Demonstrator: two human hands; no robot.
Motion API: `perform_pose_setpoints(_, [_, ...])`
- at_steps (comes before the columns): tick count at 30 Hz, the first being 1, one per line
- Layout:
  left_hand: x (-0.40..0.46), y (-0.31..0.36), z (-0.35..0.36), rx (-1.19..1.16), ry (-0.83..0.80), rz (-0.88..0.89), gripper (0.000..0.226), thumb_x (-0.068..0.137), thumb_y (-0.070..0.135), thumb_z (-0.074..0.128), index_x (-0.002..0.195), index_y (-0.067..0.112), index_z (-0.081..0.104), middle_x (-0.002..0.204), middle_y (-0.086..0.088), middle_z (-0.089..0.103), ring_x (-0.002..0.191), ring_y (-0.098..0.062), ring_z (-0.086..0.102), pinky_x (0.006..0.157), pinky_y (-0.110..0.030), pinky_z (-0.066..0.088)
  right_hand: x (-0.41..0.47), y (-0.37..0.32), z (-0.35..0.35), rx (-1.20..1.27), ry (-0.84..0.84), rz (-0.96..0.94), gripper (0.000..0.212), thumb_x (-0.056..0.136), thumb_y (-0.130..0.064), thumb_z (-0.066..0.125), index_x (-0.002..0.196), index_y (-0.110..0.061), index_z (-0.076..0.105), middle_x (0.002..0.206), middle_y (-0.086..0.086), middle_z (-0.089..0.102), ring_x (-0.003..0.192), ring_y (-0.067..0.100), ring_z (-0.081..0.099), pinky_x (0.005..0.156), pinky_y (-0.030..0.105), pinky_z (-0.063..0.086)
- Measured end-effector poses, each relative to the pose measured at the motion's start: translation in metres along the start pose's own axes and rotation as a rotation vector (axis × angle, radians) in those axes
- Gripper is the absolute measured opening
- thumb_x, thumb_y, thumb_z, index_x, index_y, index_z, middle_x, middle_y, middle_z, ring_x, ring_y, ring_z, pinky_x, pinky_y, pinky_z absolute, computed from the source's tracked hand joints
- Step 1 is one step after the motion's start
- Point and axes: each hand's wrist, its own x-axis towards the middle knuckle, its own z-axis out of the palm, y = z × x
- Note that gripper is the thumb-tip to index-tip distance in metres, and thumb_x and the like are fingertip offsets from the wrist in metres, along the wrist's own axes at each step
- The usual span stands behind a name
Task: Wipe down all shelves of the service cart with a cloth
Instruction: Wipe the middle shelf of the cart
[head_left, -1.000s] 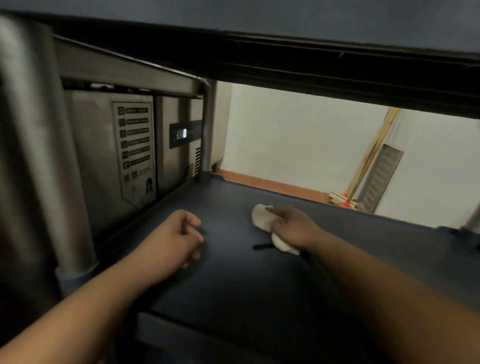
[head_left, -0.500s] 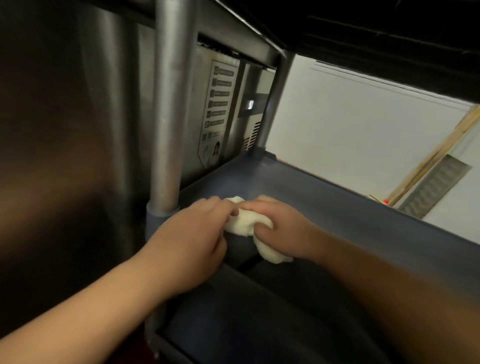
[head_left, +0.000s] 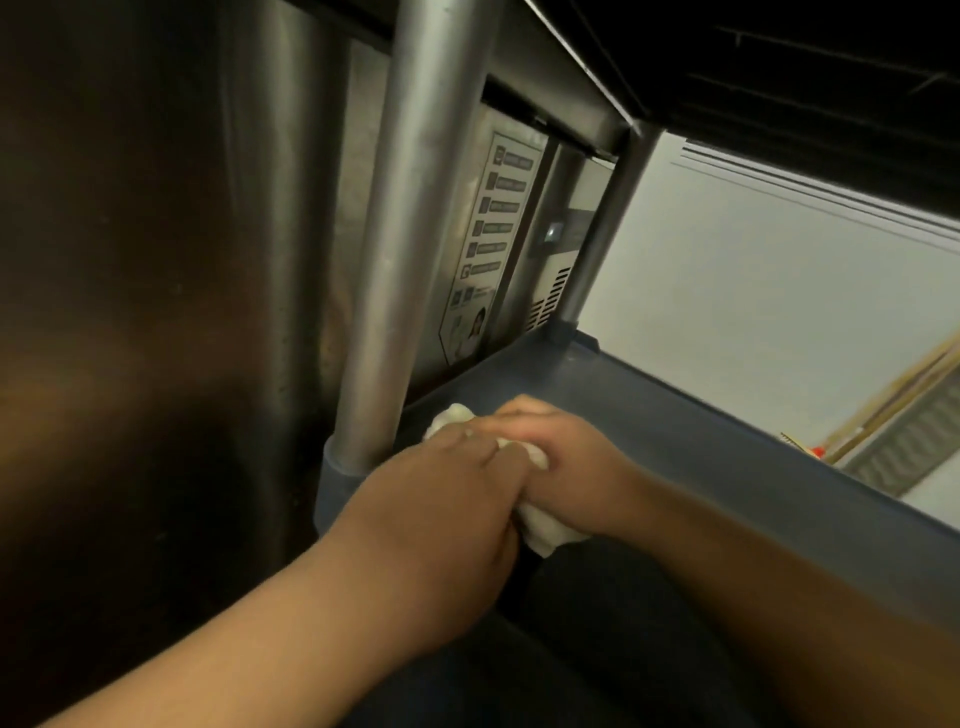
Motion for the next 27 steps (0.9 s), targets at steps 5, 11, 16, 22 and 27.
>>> perform_pose_setpoints(5, [0.045, -0.004, 0.017, 0.075, -0.002, 0.102, 0.021, 0.085, 0.034, 0.051, 0.104, 0.035, 0.045, 0.108, 0.011, 0.048, 0.086, -0.002, 0.023, 0.077, -0.023, 0.02, 0.014, 0.032, -0.015, -0.11, -0.066, 0.052, 0.025, 0.086, -0.019, 0.069, 0.111, -0.016, 0.069, 0.113, 0.0, 0.06, 0.106, 0.016, 0.058, 0.096, 0.033, 0.045])
perform_pose_setpoints(11, [0.062, -0.032, 0.046, 0.186, -0.18, 0.015, 0.069, 0.093, 0.038, 0.047, 0.15, 0.032, 0.01, 0.16, -0.001, 0.006, 0.148, -0.023, -0.004, 0.121, -0.041, 0.007, 0.042, 0.083, -0.033, -0.208, 0.007, 0.093, 0.033, 0.092, -0.028, 0.055, 0.124, -0.031, 0.065, 0.116, -0.004, 0.062, 0.108, 0.013, 0.057, 0.096, 0.034, 0.046])
perform_pose_setpoints(16, [0.061, -0.04, 0.056, 0.153, -0.466, -0.151, 0.072, 0.091, 0.069, 0.019, 0.15, 0.038, -0.011, 0.16, 0.004, -0.02, 0.144, -0.017, -0.026, 0.117, -0.05, -0.01, 0.072, 0.132, -0.053, -0.075, 0.119, 0.393, 0.038, 0.085, -0.037, 0.047, 0.115, -0.037, 0.07, 0.114, -0.006, 0.071, 0.104, 0.013, 0.067, 0.096, 0.041, 0.054])
perform_pose_setpoints(22, [0.064, -0.04, 0.056, 0.093, -0.436, -0.232, 0.074, 0.088, 0.074, 0.012, 0.15, 0.041, -0.011, 0.158, 0.004, -0.025, 0.143, -0.014, -0.029, 0.117, -0.042, -0.014, 0.103, 0.175, -0.069, -0.239, 0.194, 0.615, 0.053, 0.075, -0.005, 0.067, 0.116, -0.039, 0.068, 0.117, 0.003, 0.066, 0.106, 0.024, 0.062, 0.079, 0.024, 0.053])
perform_pose_setpoints(27, [0.063, -0.039, 0.059, 0.082, -0.426, -0.264, 0.076, 0.088, 0.074, 0.016, 0.151, 0.038, -0.01, 0.159, 0.004, -0.021, 0.144, -0.015, -0.026, 0.117, -0.04, -0.016, 0.109, 0.186, -0.063, -0.061, 0.298, 0.653, 0.02, 0.089, -0.014, 0.069, 0.104, -0.026, 0.075, 0.084, -0.002, 0.07, 0.058, -0.002, 0.063, 0.052, 0.013, 0.045])
